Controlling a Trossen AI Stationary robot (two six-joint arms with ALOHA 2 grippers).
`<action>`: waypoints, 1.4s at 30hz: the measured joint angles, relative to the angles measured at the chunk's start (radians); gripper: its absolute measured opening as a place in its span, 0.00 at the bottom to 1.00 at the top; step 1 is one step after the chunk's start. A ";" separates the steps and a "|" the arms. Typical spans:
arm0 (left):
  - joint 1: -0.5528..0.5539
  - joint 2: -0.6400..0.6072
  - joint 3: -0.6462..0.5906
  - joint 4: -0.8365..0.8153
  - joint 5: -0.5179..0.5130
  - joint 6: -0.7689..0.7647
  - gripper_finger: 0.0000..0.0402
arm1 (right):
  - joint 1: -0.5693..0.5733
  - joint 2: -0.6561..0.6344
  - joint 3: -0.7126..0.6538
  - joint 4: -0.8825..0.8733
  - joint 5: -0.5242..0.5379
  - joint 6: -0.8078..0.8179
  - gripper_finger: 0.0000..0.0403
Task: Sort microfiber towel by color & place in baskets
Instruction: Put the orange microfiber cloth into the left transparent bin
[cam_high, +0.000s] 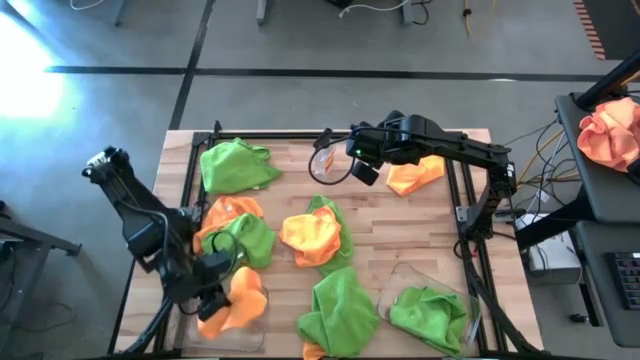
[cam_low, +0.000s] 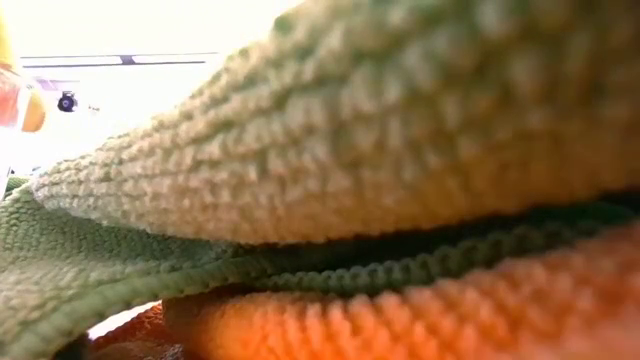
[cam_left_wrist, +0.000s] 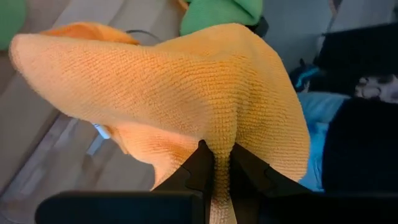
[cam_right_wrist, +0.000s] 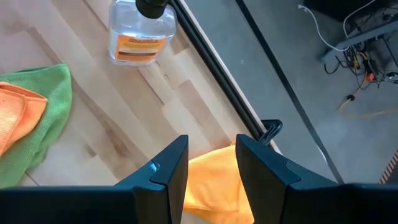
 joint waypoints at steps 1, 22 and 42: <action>-0.013 0.008 0.000 -0.001 -0.018 -0.026 0.06 | 0.000 0.000 0.000 0.001 0.000 -0.003 0.32; -0.086 0.165 0.000 0.103 0.123 -0.185 0.06 | 0.000 0.000 0.000 0.001 -0.001 -0.018 0.32; -0.029 0.212 0.000 0.044 -0.041 -0.012 0.06 | 0.000 0.000 0.000 -0.002 -0.002 -0.022 0.32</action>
